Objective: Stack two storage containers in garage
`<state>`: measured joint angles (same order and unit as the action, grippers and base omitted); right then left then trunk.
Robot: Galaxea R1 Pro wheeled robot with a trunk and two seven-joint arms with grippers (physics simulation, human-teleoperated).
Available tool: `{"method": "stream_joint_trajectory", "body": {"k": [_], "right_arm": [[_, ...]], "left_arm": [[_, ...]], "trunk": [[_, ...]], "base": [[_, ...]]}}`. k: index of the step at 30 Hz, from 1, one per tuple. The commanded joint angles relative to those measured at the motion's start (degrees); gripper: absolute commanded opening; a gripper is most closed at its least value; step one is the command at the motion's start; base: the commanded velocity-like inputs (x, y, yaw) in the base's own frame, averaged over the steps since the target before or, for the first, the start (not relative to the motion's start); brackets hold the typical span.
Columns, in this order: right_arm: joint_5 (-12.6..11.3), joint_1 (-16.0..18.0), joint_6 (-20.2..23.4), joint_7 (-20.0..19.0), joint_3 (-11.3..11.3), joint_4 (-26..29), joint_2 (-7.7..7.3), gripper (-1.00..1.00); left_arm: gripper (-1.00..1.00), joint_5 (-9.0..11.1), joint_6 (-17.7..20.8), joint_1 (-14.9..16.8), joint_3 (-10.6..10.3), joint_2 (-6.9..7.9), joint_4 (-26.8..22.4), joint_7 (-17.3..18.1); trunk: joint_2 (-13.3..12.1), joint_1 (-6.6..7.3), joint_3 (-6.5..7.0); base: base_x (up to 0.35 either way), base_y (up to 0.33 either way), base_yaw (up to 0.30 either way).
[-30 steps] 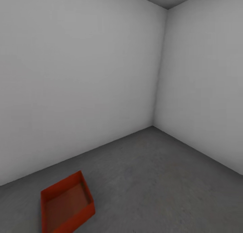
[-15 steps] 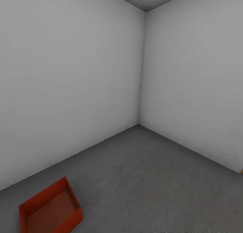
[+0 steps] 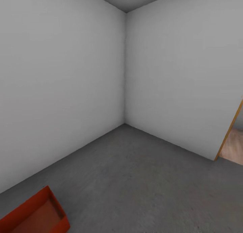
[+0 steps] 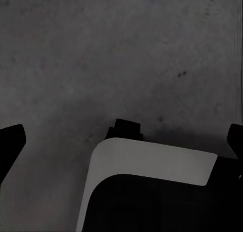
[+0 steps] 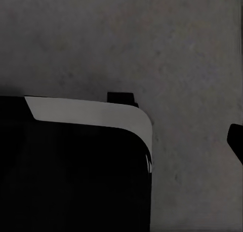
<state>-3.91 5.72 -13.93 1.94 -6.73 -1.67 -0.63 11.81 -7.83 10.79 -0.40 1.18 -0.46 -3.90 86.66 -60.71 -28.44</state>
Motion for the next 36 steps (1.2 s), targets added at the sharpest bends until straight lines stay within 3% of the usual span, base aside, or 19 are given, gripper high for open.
{"method": "stream_joint_trajectory", "body": {"k": [1, 36], "right_arm": [[-0.4, 0.08, -0.3, 0.04, -0.48, -0.18, 0.02, 1.0], [-0.35, 0.08, -0.39, -0.27, -0.49, -0.18, -0.05, 1.0]], "left_arm": [[1.0, 0.32, -0.17, 0.02, -0.07, 0.0, 0.02, -0.06], [1.0, 0.32, -0.17, 0.02, -0.09, 0.03, 0.02, -0.06]], "trunk": [[0.03, 0.0, -0.07], [0.03, 0.0, -0.66]], "base": [[0.0, 0.0, -0.3], [0.0, 0.0, -0.3]]}}
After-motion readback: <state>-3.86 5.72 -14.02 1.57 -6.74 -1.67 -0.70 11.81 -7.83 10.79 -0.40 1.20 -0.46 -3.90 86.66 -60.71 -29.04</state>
